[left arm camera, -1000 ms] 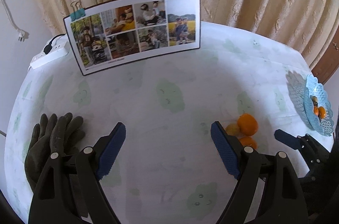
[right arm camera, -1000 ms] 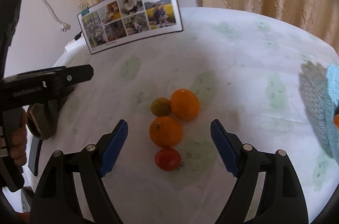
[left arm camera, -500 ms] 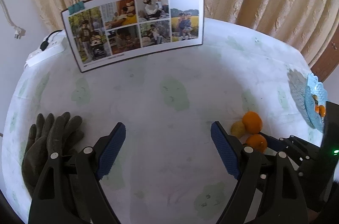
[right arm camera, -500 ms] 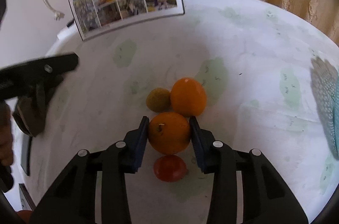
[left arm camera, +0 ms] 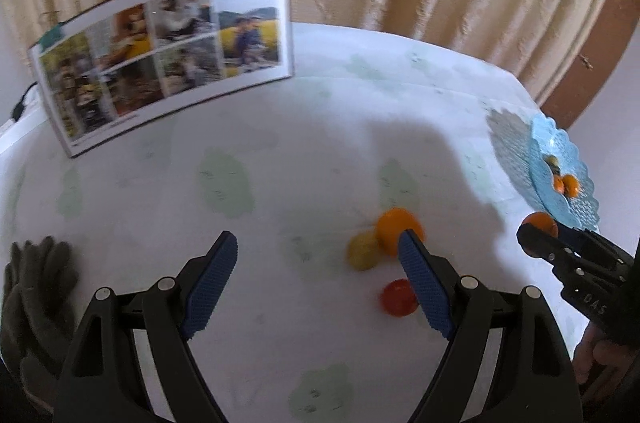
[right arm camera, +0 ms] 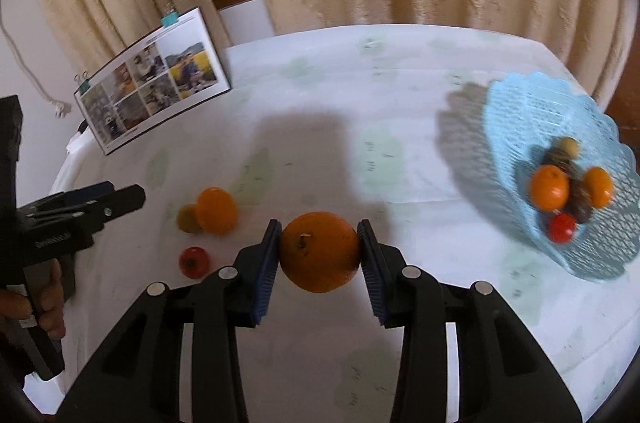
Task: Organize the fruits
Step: 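Grasp the middle orange with the right tool, then carry the orange into the basket and open the right tool while the left tool moves to the red tomato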
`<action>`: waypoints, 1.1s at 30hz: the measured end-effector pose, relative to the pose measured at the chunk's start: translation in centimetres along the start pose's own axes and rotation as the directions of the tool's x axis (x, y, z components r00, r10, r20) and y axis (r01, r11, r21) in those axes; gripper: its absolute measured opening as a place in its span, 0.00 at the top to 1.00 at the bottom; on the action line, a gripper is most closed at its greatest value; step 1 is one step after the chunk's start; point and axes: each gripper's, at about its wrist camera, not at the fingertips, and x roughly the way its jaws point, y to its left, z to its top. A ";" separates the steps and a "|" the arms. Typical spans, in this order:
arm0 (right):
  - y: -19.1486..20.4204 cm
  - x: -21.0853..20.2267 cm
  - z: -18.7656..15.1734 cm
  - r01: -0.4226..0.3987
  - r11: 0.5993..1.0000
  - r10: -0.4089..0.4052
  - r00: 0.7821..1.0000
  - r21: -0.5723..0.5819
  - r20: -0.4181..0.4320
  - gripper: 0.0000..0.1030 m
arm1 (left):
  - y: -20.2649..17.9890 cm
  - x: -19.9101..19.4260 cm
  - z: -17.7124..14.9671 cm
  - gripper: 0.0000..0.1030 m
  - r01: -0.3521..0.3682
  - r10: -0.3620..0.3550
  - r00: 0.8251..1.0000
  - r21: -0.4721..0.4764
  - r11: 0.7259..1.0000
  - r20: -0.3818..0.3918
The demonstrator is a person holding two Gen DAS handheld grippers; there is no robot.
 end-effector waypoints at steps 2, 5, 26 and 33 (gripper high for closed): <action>-0.3 -0.4 -0.3 0.004 1.000 -0.004 1.000 0.008 0.002 0.61 | -0.8 0.7 -0.1 0.20 0.023 -0.022 1.000 0.013 1.000 -0.020; -0.7 -0.8 -0.8 0.005 1.000 -0.005 1.000 0.018 0.000 0.61 | -1.7 1.3 -0.5 0.20 0.046 -0.045 0.998 0.020 0.999 -0.044; -5.1 -5.5 -1.3 0.027 0.998 -0.032 0.997 0.059 0.071 0.61 | -4.7 4.1 -3.9 0.65 0.082 -0.091 0.985 -0.065 0.995 -0.148; -8.3 -8.3 -0.6 0.056 0.994 -0.069 0.988 0.099 0.135 0.61 | -5.6 3.0 -3.8 0.71 0.071 -0.079 0.989 -0.071 0.995 -0.125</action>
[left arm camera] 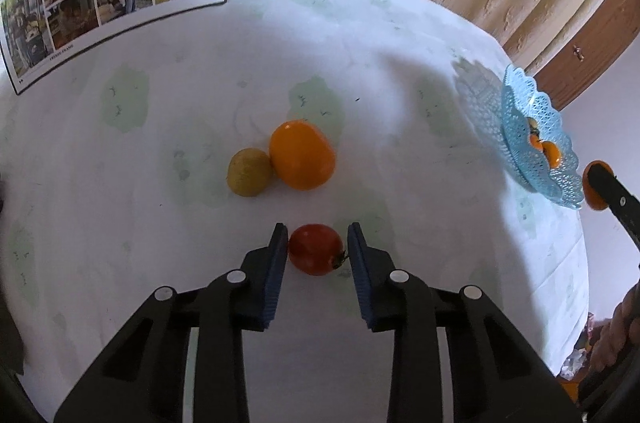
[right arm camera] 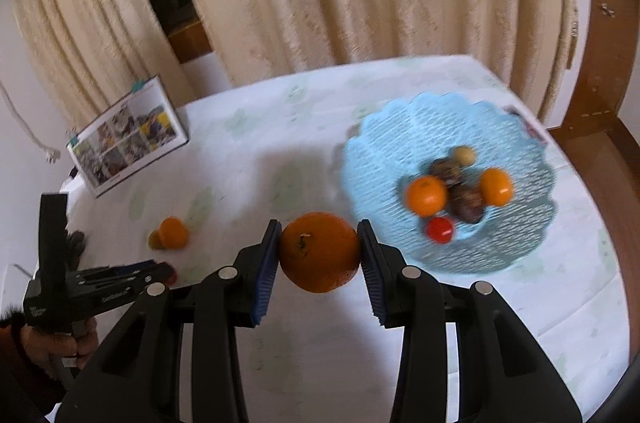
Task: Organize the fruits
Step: 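Carry the orange into the basket and open the right tool while the left tool moves to the red tomato, then grasp the red tomato with the left tool and lift it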
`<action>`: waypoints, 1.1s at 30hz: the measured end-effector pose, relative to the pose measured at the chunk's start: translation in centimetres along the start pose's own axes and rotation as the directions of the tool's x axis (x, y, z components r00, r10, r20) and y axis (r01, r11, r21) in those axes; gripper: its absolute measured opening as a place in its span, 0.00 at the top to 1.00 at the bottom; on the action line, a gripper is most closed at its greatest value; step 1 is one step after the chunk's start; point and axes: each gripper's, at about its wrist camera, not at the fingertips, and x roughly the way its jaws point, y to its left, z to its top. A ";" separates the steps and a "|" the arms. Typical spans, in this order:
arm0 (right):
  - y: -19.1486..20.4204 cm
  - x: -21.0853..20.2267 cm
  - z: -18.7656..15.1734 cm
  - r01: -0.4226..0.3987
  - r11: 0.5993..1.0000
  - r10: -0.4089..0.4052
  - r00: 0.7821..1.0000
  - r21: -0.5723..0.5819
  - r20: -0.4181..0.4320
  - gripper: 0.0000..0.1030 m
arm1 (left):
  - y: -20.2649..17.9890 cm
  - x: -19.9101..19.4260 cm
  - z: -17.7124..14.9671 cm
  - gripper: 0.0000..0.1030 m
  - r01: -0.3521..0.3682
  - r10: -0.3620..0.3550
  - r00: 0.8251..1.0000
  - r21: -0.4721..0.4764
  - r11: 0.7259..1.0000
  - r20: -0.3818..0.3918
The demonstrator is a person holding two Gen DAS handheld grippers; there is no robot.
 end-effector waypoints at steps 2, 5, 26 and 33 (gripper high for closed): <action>-1.6 -0.8 0.5 0.024 1.000 -0.024 0.999 0.020 0.024 0.61 | -0.6 -0.5 0.1 0.72 0.003 -0.003 1.000 0.001 1.000 0.013; -4.1 -1.5 1.2 0.062 0.997 -0.064 0.997 0.048 0.047 0.61 | -1.5 -1.2 0.2 0.72 0.004 -0.005 1.000 0.007 1.000 0.030; -13.1 -0.8 1.3 0.157 0.984 -0.162 0.985 0.083 0.054 0.36 | -2.2 -0.7 -1.3 0.63 -0.134 0.139 0.989 -0.074 0.988 0.056; -13.9 -2.1 1.0 0.137 0.987 -0.143 0.988 0.090 0.062 0.36 | -1.9 0.9 -1.5 0.64 -0.165 0.168 0.985 -0.089 0.982 0.038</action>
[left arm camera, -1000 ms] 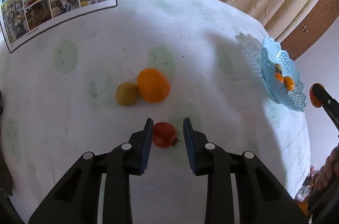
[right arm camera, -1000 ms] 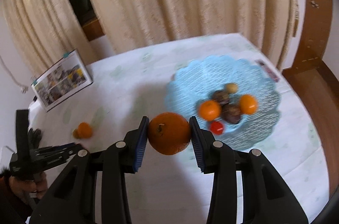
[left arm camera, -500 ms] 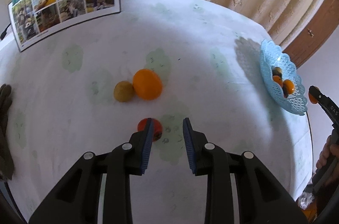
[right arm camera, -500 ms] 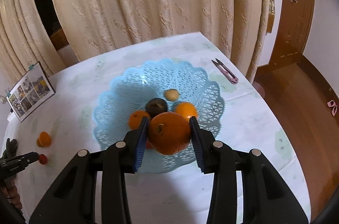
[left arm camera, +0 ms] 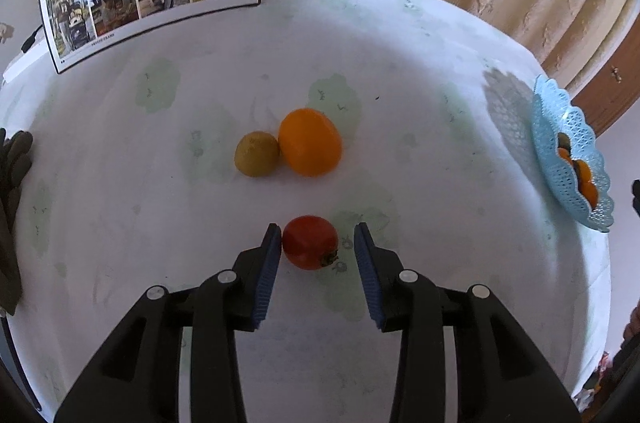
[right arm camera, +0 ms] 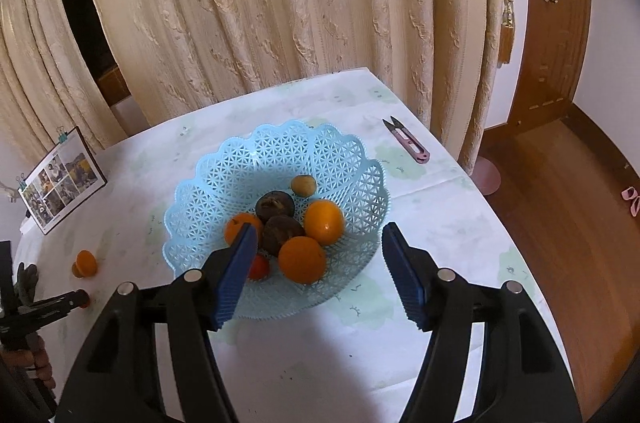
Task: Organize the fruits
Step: 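Grasp the red tomato with the left tool and lift it, then carry the red tomato into the basket and open the left tool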
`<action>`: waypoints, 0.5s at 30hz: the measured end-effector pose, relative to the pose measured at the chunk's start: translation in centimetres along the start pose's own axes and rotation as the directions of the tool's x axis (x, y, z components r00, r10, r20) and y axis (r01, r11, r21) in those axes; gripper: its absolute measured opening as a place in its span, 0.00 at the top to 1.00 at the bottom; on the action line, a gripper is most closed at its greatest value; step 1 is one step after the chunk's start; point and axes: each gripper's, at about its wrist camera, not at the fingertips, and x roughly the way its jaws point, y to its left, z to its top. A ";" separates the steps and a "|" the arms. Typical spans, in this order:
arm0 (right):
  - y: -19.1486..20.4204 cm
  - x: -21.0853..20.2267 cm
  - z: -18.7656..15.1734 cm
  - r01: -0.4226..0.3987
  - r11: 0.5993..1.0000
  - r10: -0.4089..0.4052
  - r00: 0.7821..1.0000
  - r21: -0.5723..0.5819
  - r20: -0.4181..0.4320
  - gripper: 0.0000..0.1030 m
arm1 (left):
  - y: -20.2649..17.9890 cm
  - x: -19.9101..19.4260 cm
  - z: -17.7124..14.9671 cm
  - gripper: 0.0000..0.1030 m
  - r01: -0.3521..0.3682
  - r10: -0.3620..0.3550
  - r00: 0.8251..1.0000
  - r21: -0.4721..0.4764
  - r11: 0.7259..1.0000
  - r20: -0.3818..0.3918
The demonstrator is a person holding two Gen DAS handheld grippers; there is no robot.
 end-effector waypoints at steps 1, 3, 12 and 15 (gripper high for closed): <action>-0.1 -0.2 0.0 -0.005 1.000 0.005 1.000 -0.002 0.001 0.36 | 0.0 0.3 -0.1 0.64 -0.005 0.005 1.000 -0.001 1.000 -0.001; -0.2 -0.5 0.0 -0.012 1.000 0.012 1.000 -0.008 0.004 0.36 | -0.1 0.6 -0.1 0.72 -0.013 0.013 1.000 -0.004 1.000 -0.005; -1.3 -1.5 0.5 -0.028 1.000 0.028 0.999 0.003 0.026 0.36 | -4.5 -1.4 1.3 0.72 0.058 -0.059 0.998 0.039 0.998 0.020; -2.0 -1.7 0.6 -0.026 1.000 0.026 0.999 0.013 0.030 0.36 | -7.8 -2.5 2.3 0.72 0.111 -0.115 0.993 0.092 0.990 0.041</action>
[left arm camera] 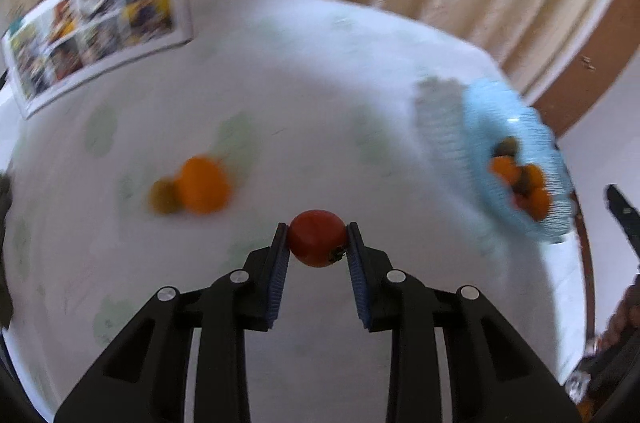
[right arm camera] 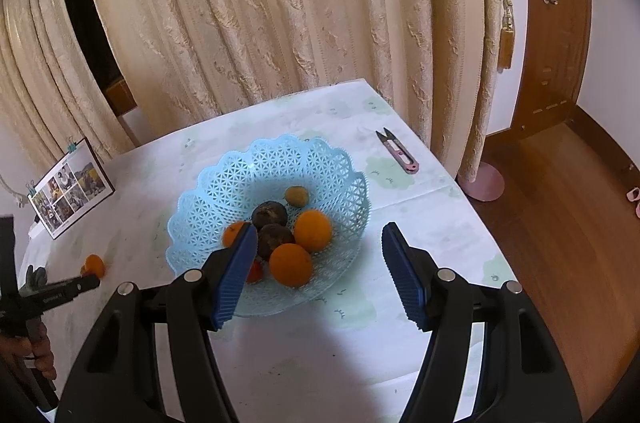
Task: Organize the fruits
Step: 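Carry the red tomato into the basket and open the left tool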
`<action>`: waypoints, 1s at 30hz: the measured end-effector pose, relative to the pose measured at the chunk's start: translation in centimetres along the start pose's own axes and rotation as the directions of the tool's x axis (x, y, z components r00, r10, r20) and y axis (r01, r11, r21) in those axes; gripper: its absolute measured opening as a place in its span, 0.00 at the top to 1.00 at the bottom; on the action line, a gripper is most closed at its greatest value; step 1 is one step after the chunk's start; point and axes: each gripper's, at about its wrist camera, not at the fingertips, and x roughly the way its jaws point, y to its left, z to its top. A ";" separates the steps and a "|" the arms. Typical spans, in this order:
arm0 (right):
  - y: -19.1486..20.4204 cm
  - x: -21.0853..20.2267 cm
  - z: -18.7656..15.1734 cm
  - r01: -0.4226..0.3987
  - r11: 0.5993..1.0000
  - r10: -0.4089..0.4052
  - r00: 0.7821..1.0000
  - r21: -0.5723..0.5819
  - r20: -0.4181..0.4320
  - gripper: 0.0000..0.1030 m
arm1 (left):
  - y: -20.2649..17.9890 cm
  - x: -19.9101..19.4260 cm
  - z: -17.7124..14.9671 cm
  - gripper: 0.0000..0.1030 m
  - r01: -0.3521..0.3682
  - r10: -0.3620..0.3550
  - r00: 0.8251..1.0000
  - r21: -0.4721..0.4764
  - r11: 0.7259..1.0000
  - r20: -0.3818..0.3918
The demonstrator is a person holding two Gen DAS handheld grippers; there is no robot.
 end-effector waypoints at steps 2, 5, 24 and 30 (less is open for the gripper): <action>-0.3 -0.1 -0.1 0.003 1.000 -0.003 1.000 0.004 -0.001 0.36 | -2.6 -0.3 0.9 0.72 0.050 -0.050 0.999 0.035 0.998 0.012; -0.9 -0.2 -0.3 0.008 1.000 -0.008 1.000 0.017 -0.006 0.36 | -6.2 -0.2 2.1 0.72 0.102 -0.104 0.994 0.091 0.991 0.019; -2.1 0.3 -1.1 0.007 0.998 -0.006 1.000 0.059 -0.030 0.33 | -15.2 1.9 3.9 0.31 0.217 -0.218 0.976 0.205 0.954 -0.018; -0.7 0.7 -0.5 -0.018 0.999 0.018 1.000 0.045 -0.010 0.26 | -12.7 0.5 4.2 0.28 0.151 -0.159 0.987 0.184 0.971 0.027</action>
